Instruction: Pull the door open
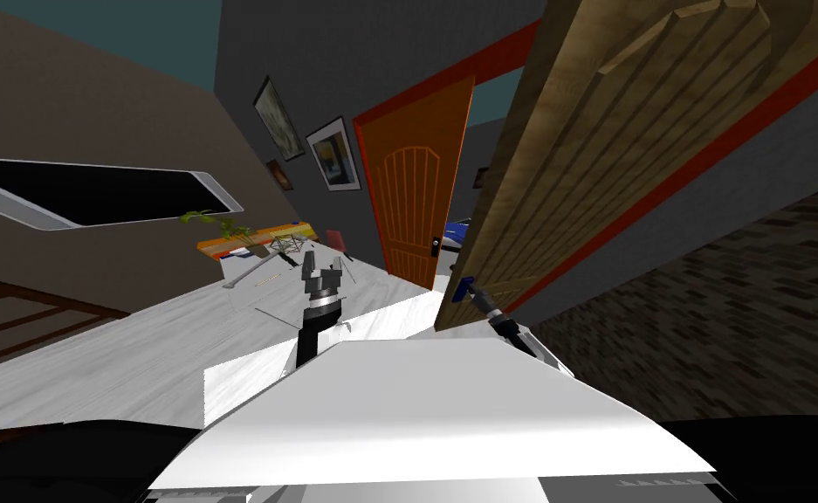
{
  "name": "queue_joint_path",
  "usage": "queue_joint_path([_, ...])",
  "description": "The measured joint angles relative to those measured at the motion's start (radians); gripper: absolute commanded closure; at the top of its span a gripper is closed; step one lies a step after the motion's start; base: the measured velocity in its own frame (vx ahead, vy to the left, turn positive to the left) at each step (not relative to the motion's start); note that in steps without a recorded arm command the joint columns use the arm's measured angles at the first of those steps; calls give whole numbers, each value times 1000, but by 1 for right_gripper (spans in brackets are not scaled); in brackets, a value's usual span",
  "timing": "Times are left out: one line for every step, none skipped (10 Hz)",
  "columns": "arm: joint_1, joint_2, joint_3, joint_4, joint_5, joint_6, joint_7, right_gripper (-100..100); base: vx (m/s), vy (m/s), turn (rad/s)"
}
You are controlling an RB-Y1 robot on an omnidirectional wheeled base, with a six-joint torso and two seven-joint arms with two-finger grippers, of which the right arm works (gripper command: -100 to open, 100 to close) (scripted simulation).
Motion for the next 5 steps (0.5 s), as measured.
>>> queue_joint_path([-2, -6, -1, 4, 1, -12, -5, 100, -242, -96, 131])
queue_joint_path([-3, -14, -2, 8, 1, -25, -11, 100, -200, -116, 99])
queue_joint_path([-3, -19, 0, 17, 3, -40, -15, 100, -187, -121, 114])
queue_joint_path([2, -25, 3, 20, 6, -51, -20, 100, -196, -104, 127])
queue_joint_path([4, -32, 4, 26, 8, -64, -26, 100, -196, -87, 117])
